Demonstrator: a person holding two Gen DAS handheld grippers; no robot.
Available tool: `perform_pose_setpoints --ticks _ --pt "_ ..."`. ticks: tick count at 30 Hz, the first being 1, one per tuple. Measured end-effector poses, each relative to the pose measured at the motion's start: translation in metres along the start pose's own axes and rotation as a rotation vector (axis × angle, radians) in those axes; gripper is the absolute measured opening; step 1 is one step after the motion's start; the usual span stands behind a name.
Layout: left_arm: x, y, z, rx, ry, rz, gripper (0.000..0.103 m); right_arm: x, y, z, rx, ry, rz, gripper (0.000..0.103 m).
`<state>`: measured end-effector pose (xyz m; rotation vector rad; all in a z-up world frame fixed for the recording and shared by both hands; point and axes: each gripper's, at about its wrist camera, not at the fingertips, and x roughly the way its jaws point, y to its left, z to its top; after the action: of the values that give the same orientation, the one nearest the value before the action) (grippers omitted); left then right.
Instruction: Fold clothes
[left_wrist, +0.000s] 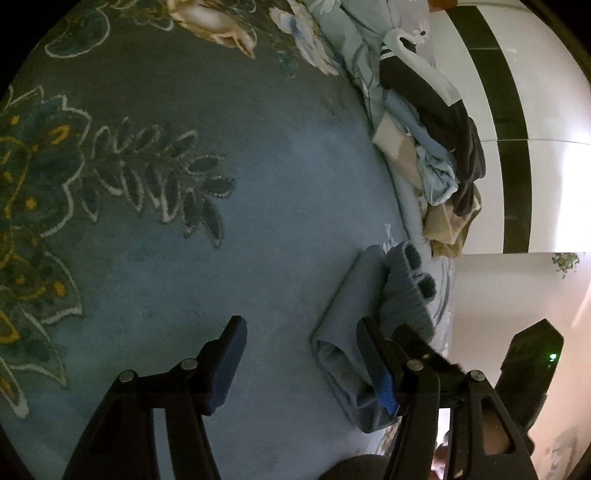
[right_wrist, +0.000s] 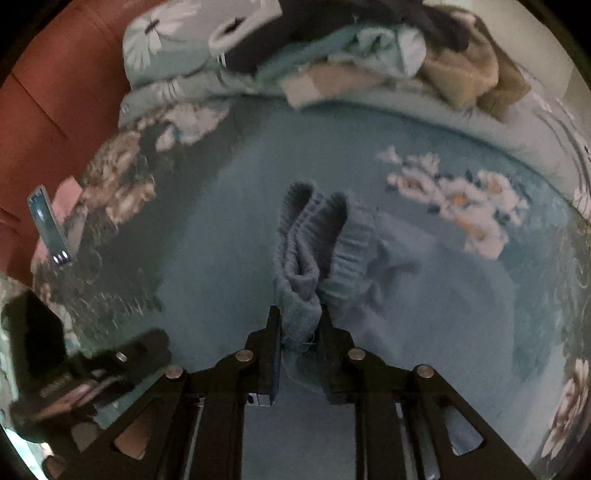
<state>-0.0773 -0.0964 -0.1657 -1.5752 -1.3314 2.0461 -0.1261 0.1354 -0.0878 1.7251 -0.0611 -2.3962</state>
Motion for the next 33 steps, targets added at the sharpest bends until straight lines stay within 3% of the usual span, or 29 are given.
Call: perform_pose_setpoints --ticks 4,8,11,18,25,29,33 --pt "0.0 -0.009 -0.001 0.02 0.004 -0.007 0.066 0.002 0.009 -0.005 -0.043 0.026 0.063 0.038" --pt "0.0 -0.019 -0.003 0.048 0.005 -0.004 0.066 -0.014 0.006 -0.008 -0.072 0.0 0.125 0.041" --pt "0.006 -0.036 -0.005 0.107 0.018 0.003 0.066 -0.032 -0.029 -0.008 0.029 -0.045 0.142 0.043" --pt "0.049 -0.123 -0.007 0.425 0.056 0.056 0.066 -0.048 -0.132 -0.023 0.354 -0.085 0.148 0.046" --pt "0.094 -0.155 -0.006 0.593 0.126 0.124 0.066 -0.038 -0.172 -0.046 0.502 -0.068 0.214 0.047" --pt "0.107 -0.157 -0.009 0.6 0.186 0.089 0.066 -0.027 -0.18 -0.051 0.531 -0.055 0.246 0.047" --pt "0.119 -0.147 -0.01 0.579 0.22 0.118 0.064 -0.021 -0.189 -0.057 0.561 -0.055 0.285 0.047"
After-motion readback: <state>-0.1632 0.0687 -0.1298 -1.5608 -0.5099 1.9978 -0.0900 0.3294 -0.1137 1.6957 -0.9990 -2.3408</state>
